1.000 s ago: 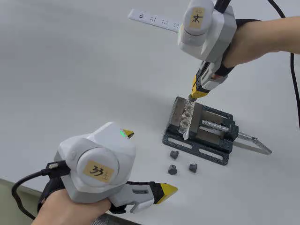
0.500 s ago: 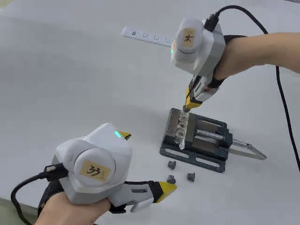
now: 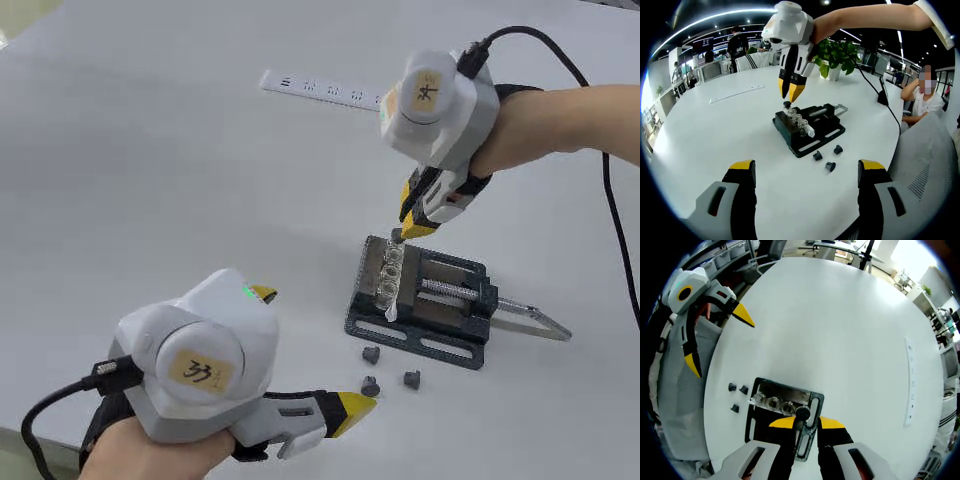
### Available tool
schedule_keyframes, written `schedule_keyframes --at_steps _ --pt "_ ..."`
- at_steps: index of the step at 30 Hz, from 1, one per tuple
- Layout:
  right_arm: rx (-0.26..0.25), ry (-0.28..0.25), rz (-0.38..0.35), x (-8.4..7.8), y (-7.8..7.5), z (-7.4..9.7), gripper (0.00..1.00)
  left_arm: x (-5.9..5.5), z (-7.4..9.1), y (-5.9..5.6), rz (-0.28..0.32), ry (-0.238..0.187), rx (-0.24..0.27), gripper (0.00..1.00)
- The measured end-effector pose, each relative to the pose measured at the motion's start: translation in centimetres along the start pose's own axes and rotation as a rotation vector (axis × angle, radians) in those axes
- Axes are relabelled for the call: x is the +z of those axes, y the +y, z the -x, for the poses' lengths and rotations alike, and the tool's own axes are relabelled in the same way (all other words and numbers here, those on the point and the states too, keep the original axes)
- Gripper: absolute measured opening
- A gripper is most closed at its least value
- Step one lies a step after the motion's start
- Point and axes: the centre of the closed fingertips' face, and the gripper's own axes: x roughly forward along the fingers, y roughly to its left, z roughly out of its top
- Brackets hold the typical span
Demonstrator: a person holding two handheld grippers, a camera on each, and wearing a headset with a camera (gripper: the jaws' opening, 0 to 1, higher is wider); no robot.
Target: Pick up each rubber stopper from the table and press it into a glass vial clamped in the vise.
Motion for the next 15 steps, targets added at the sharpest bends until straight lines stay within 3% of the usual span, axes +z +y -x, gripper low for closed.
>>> schedule_keyframes --at_steps 5,15 --pt "0.017 -0.045 -0.021 -0.3 1.2 0.2 0.26 0.0 -0.1 0.0 -0.004 0.002 0.000 0.83" --pt "0.017 -0.099 -0.033 -0.9 2.6 0.5 0.31 0.1 -0.1 0.0 -0.012 0.004 -0.002 0.83"
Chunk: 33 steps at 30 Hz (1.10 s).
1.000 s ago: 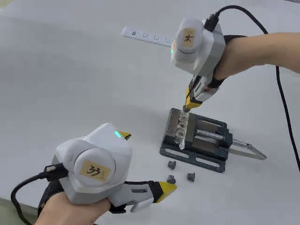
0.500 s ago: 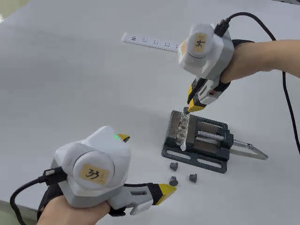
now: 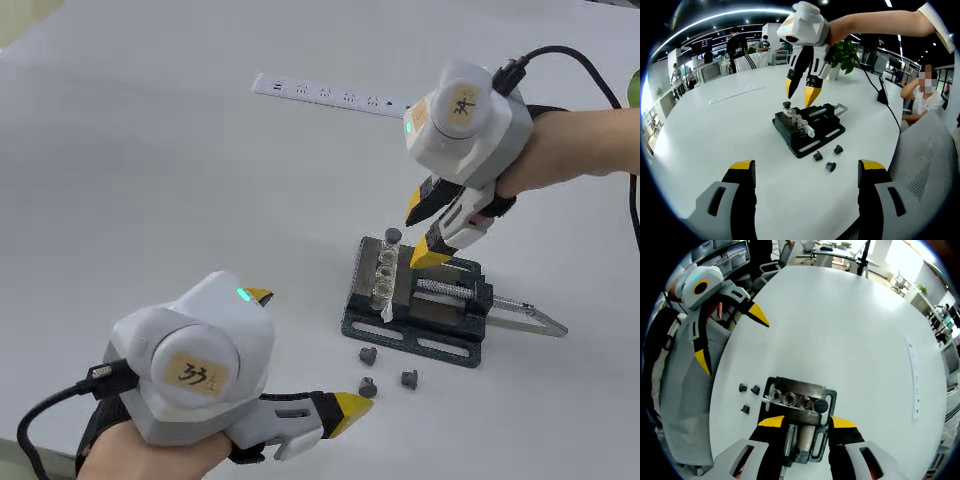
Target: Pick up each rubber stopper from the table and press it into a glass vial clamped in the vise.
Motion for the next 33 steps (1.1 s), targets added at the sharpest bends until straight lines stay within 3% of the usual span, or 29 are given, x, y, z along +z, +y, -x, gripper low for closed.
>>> schedule_keyframes --at_steps 4,15,19,23,33 --pt "-0.003 -0.052 -0.012 0.3 0.9 0.4 0.38 -0.1 0.1 -0.1 -0.006 0.004 -0.001 0.83" --pt "-0.068 -0.155 -0.059 -1.0 3.6 0.9 0.69 0.1 0.4 -0.4 -0.026 0.004 -0.007 0.83" --pt "-0.079 -0.202 -0.100 -1.4 5.0 0.7 0.71 0.3 0.4 -0.4 -0.033 0.000 -0.009 0.83" --pt "-0.123 -0.313 -0.142 -0.9 6.0 0.7 0.73 0.4 0.6 -0.3 -0.040 -0.002 -0.008 0.83" --pt "-0.134 -0.370 -0.174 -1.4 9.6 -0.2 0.66 0.0 1.0 -0.6 -0.058 0.008 -0.014 0.83"
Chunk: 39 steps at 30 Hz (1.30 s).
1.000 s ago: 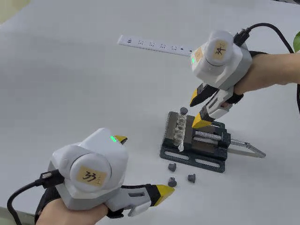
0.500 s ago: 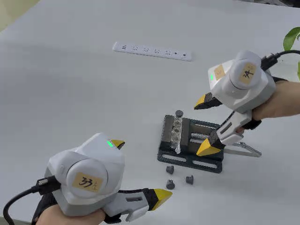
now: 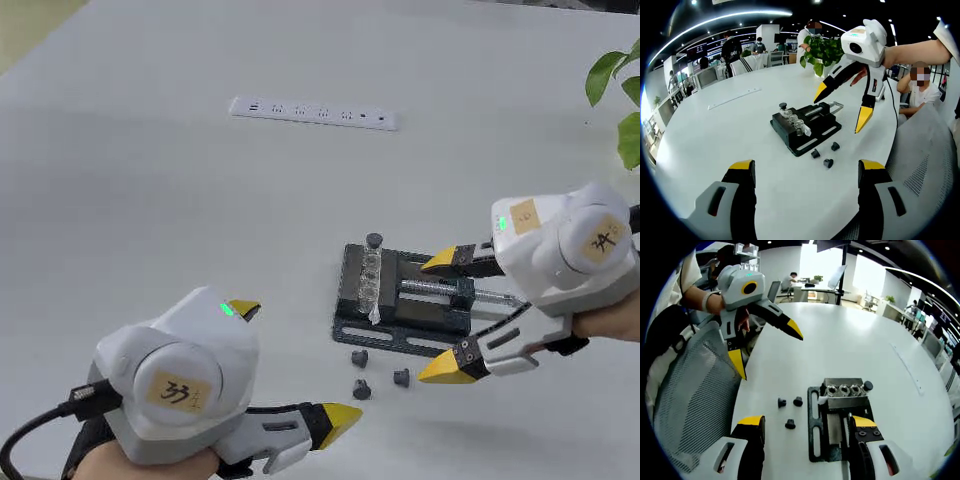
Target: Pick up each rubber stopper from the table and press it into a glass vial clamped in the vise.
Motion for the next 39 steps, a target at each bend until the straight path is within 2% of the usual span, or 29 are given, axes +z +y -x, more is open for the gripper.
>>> schedule_keyframes --at_steps 2,4,10,14,24,28,39 --pt "0.002 -0.015 -0.011 -0.2 0.6 -0.3 0.63 0.0 0.1 -0.1 -0.001 -0.001 0.000 0.83" --pt "0.005 -0.031 -0.021 -0.1 1.3 -0.5 0.56 0.0 0.2 -0.1 -0.004 -0.001 0.001 0.83" --pt "-0.010 -0.067 -0.037 -0.7 2.7 -1.6 0.47 -0.2 0.5 0.0 0.001 -0.001 0.011 0.83" --pt "-0.022 -0.082 -0.059 -1.2 2.8 -2.0 0.42 -0.4 0.6 -0.1 0.004 0.001 0.015 0.83" --pt "-0.038 -0.073 -0.097 -3.1 3.2 -3.0 0.29 -0.7 0.7 0.1 0.003 0.008 0.018 0.83" --pt "-0.047 -0.073 -0.103 -3.4 3.0 -3.2 0.23 -0.8 0.7 -0.2 0.003 0.011 0.017 0.83" --pt "-0.040 -0.073 -0.101 -3.5 2.8 -3.8 0.18 -1.0 0.6 -0.4 0.003 0.019 0.013 0.83"
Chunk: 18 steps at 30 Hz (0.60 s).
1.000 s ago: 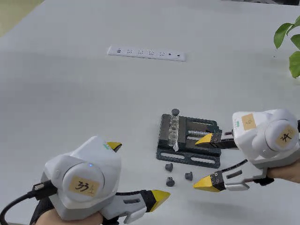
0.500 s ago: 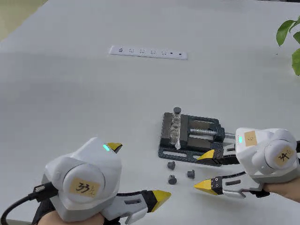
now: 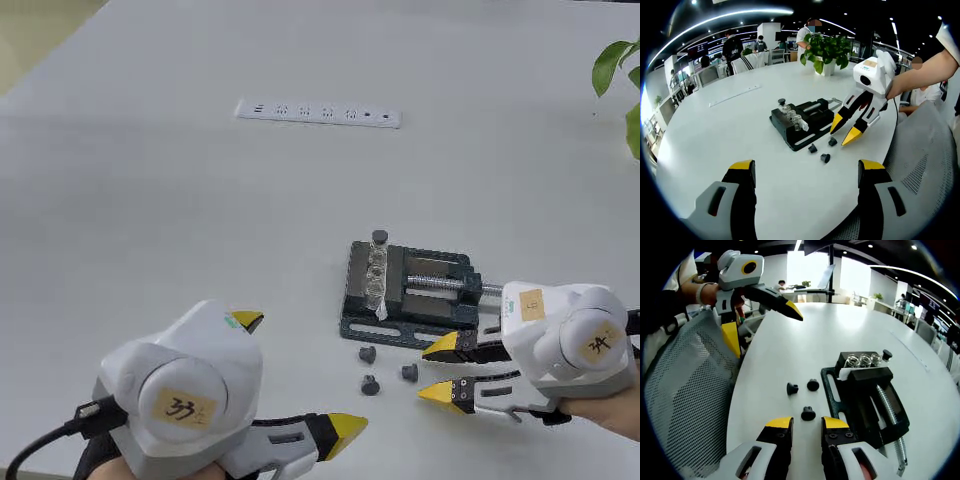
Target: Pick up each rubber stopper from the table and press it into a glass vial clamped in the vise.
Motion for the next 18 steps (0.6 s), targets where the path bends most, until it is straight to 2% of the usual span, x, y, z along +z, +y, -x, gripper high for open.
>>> schedule_keyframes --at_steps 18 --pt "0.005 -0.008 -0.005 0.41 -0.10 -0.64 0.08 -0.34 -0.04 -0.04 0.007 0.008 -0.005 0.83"
